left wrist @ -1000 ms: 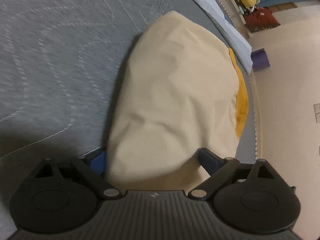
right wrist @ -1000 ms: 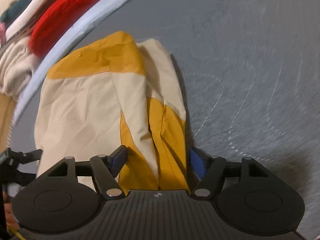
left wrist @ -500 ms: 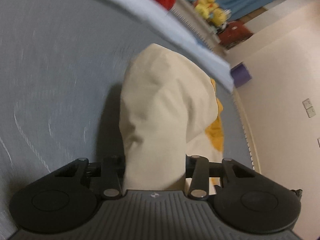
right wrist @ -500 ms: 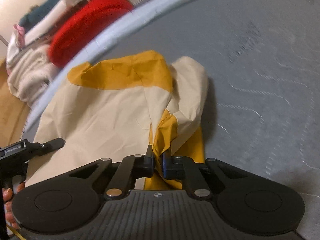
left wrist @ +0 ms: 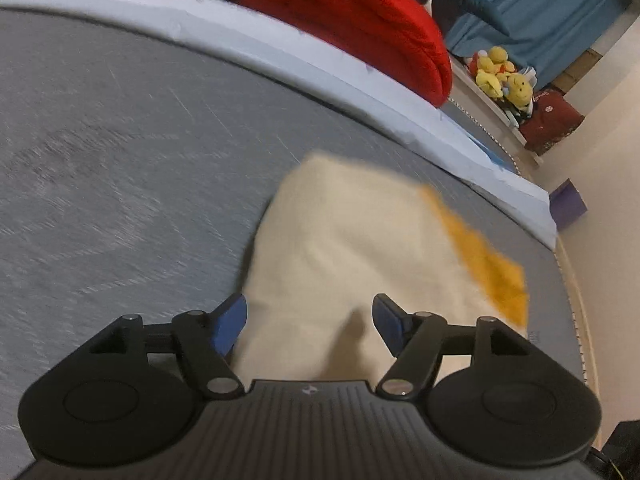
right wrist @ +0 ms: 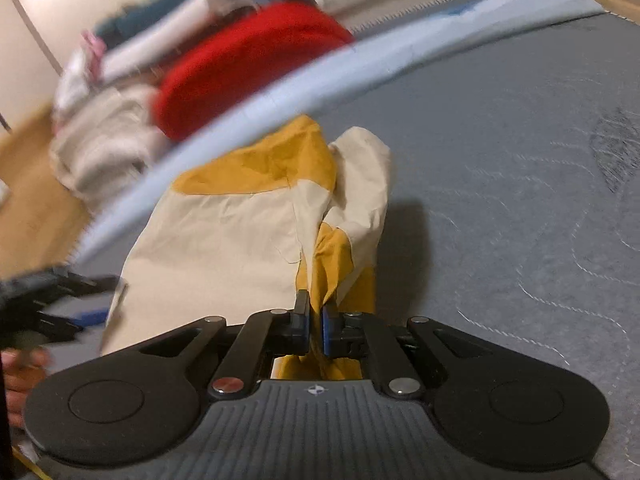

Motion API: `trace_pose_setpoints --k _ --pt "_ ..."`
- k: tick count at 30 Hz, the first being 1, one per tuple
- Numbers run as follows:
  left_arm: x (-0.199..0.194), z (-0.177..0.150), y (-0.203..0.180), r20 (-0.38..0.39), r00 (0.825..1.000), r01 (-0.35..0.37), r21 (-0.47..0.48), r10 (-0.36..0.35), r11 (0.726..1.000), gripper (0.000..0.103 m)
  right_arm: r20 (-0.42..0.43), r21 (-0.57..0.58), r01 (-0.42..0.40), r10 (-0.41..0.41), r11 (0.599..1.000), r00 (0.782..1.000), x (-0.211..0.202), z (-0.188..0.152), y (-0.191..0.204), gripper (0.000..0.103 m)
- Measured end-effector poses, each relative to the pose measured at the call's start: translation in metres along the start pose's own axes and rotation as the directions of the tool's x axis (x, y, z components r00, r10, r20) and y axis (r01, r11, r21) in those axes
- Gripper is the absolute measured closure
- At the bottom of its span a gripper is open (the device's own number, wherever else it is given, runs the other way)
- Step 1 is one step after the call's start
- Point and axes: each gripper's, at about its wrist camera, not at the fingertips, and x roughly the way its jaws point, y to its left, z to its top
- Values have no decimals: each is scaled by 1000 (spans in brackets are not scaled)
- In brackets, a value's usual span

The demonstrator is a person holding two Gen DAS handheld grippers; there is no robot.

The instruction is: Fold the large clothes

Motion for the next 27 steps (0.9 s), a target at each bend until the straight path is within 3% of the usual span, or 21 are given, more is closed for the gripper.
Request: trace_pose_setpoints --k 2,4,7,9,13,17,22,24,27 --pt "-12 0 3 -5 1000 30 0 -30 1000 27 -16 2 41 -41 999 999 6 -2 -3 97" --pt "-14 -6 3 -76 996 56 27 -54 998 23 -12 8 63 -63 998 998 4 -3 -2 92" --pt "-6 -32 7 -255 966 59 71 -39 996 21 5 -21 63 -62 998 998 -7 -6 3 84" --pt "-3 -51 13 -327 943 92 66 -66 994 16 -30 -35 42 -43 998 999 -10 -8 1 79" --pt "-2 -71 28 -321 935 144 -47 -151 988 15 -147 -42 -2 -4 999 989 -16 -20 -12 73" --pt "3 -79 28 -271 943 157 -146 -192 977 15 -169 -33 -7 1 999 986 -32 -21 -21 68" --pt "2 -67 12 -258 943 182 -131 -211 974 16 -204 -18 -37 32 999 978 -46 -20 -23 67" --pt "-2 -62 12 -285 946 140 -59 -151 988 15 -245 -43 -60 48 997 968 -45 -22 -23 67" --pt "-9 -63 16 -330 940 98 22 -85 995 15 -291 -125 -49 10 991 957 -41 -29 -15 67"
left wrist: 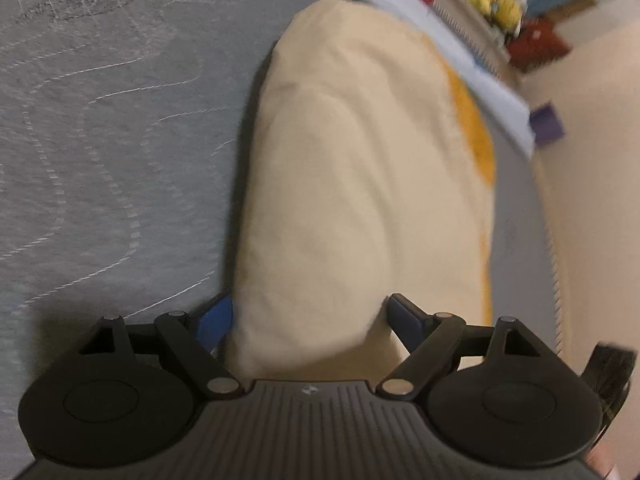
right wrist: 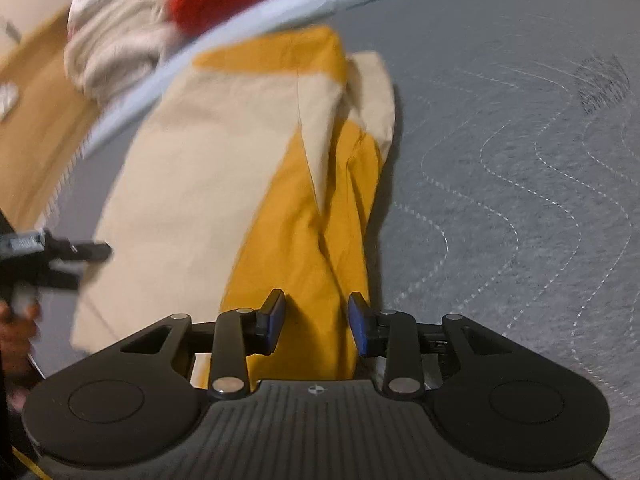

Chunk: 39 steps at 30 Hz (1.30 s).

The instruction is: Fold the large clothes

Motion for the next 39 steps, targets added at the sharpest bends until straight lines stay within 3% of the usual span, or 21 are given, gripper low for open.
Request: trace_pose_setpoints --k 4,7,9,10,12,14,16,17,19,20,21,24,25,28,30,32,35,39 --pt "-7 -9 -16 2 998 -58 154 58 986 15 -24 -51 43 -44 998 999 3 -7 5 71" --pt "0 -26 -23 -15 992 -119 261 127 958 14 -24 -92 94 -97 991 995 3 -12 11 71" --pt "3 -38 -32 -9 979 -187 338 202 922 4 3 -148 172 -173 974 985 -3 -18 18 71" --pt "1 -45 -37 14 969 -232 371 245 899 2 48 -190 231 -226 954 973 -10 -22 26 71" --pt "-14 -60 -57 119 939 -340 451 322 825 2 182 -270 341 -299 901 937 -33 -31 45 71" --pt "-39 -77 -82 247 913 -407 513 324 756 2 334 -302 418 -316 856 888 -63 -41 66 70" --pt "-70 -95 -102 366 887 -445 518 281 730 1 446 -274 446 -299 852 844 -96 -54 81 61" --pt "-87 -105 -110 413 875 -451 501 254 738 0 483 -256 447 -287 857 827 -110 -61 87 56" --pt "-115 -124 -124 486 845 -460 451 223 765 0 558 -213 461 -280 861 781 -139 -80 101 30" --pt "-132 -138 -129 525 825 -461 415 207 784 0 593 -191 469 -279 862 755 -154 -92 109 24" --pt "-144 -151 -134 552 811 -456 390 193 800 0 613 -179 466 -273 866 741 -164 -101 113 15" --pt "-171 -197 -149 610 775 -445 338 168 829 0 640 -144 434 -251 889 726 -192 -133 129 5" --pt "-177 -213 -151 618 769 -437 318 166 841 0 644 -135 422 -244 896 725 -200 -144 135 2" --pt "-182 -247 -160 598 786 -373 262 154 890 0 659 -105 407 -243 908 712 -221 -177 147 1" --pt "-180 -272 -159 596 787 -369 249 158 896 0 663 -76 409 -260 910 702 -227 -197 153 1" --pt "-170 -295 -158 607 775 -390 238 178 889 0 655 -68 396 -258 916 710 -227 -218 156 1" --pt "-158 -312 -151 596 774 -424 235 215 875 0 601 -105 401 -263 910 755 -214 -226 156 1" --pt "-142 -310 -152 617 746 -478 236 250 846 0 595 -125 410 -262 903 760 -202 -221 156 1"
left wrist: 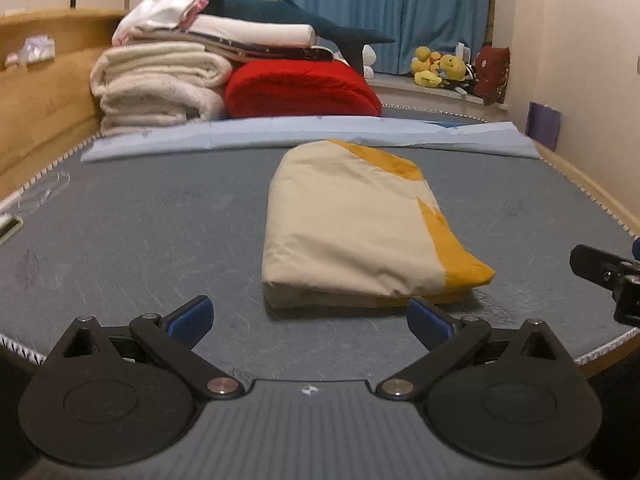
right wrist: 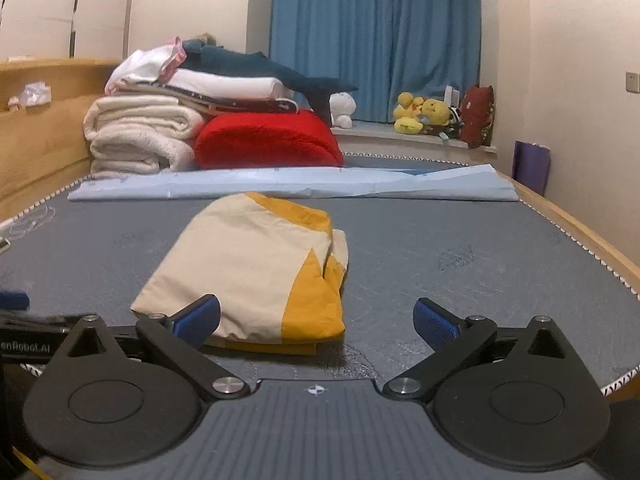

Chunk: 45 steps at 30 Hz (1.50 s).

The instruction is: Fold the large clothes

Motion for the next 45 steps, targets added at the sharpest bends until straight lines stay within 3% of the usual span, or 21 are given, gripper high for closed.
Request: trace_pose_setpoints --k 10,45 --pt "26 -1 0 -54 998 7 -16 -8 1000 0 -108 32 -29 32 999 994 30 -13 6 1" --pt "40 -1 -8 -79 997 22 -31 -25 999 0 -101 24 -59 61 998 993 42 -13 18 1"
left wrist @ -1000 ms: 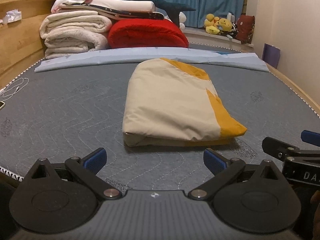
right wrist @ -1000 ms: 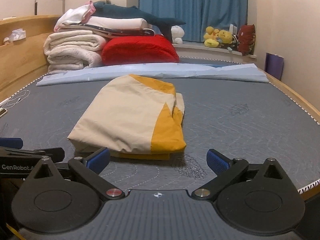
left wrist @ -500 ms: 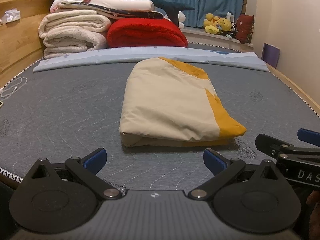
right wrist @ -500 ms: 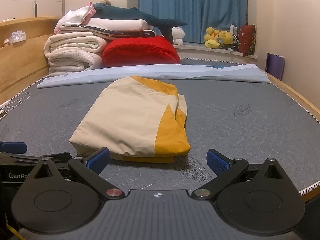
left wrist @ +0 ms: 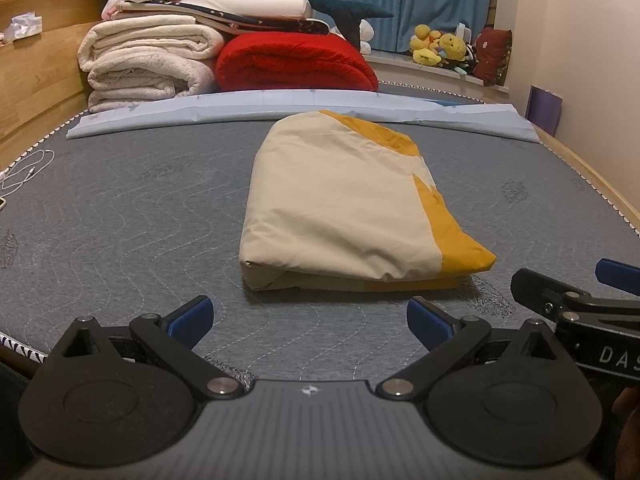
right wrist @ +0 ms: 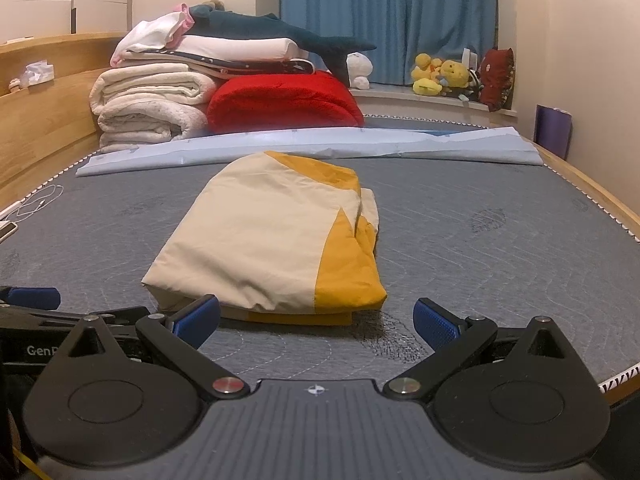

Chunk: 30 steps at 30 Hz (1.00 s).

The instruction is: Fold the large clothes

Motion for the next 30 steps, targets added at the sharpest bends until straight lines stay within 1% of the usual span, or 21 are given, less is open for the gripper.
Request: trace_pose_setpoints --k 30 --pt "4 -1 -7 -11 1000 3 -7 -3 1000 0 -6 6 8 -8 1000 1000 2 -1 0 1"
